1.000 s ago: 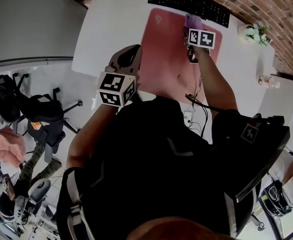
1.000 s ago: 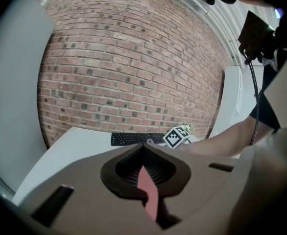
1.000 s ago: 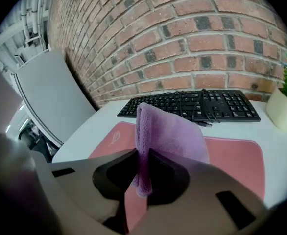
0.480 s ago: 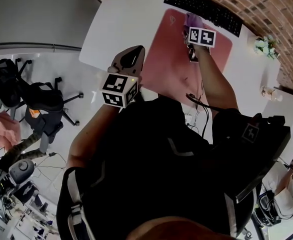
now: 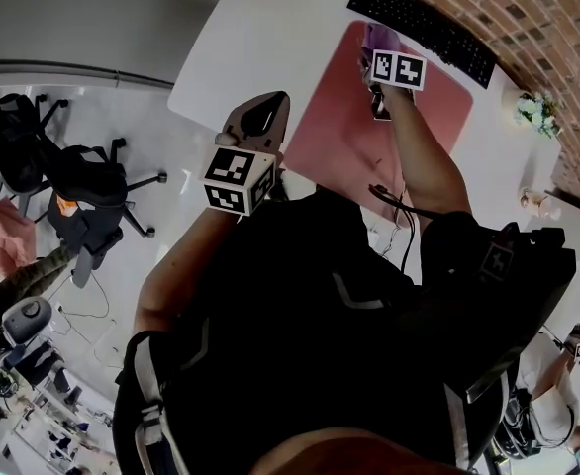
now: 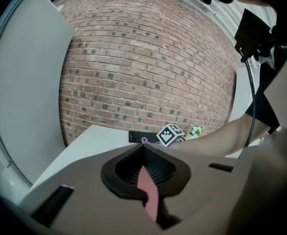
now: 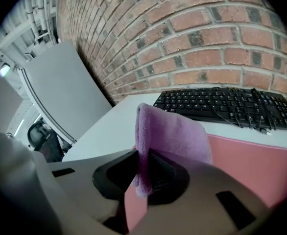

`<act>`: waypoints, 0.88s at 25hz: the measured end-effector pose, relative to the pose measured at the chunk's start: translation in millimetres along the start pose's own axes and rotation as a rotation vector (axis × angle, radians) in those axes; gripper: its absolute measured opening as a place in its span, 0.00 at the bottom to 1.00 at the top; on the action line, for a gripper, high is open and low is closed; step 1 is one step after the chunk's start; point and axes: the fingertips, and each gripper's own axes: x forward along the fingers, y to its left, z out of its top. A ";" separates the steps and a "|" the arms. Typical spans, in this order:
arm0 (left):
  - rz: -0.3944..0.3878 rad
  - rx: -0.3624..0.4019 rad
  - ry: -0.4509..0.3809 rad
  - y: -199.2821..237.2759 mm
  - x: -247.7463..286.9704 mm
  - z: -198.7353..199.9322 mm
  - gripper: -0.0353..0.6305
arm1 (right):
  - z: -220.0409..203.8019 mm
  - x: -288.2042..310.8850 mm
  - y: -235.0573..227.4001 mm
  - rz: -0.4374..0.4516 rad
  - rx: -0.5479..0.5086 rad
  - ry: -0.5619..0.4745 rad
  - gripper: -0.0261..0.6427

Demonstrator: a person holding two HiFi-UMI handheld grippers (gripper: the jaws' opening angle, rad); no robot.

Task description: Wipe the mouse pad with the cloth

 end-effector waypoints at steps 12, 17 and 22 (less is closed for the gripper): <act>0.057 -0.024 -0.015 23.0 -16.1 -2.8 0.06 | 4.5 29.2 37.0 0.061 -0.017 0.023 0.12; 0.070 -0.035 -0.015 30.8 -23.5 -5.9 0.06 | 4.8 37.9 54.7 0.080 -0.040 0.037 0.12; 0.069 -0.040 -0.023 39.8 -37.8 -9.7 0.06 | 8.2 38.1 83.0 0.127 -0.059 0.015 0.12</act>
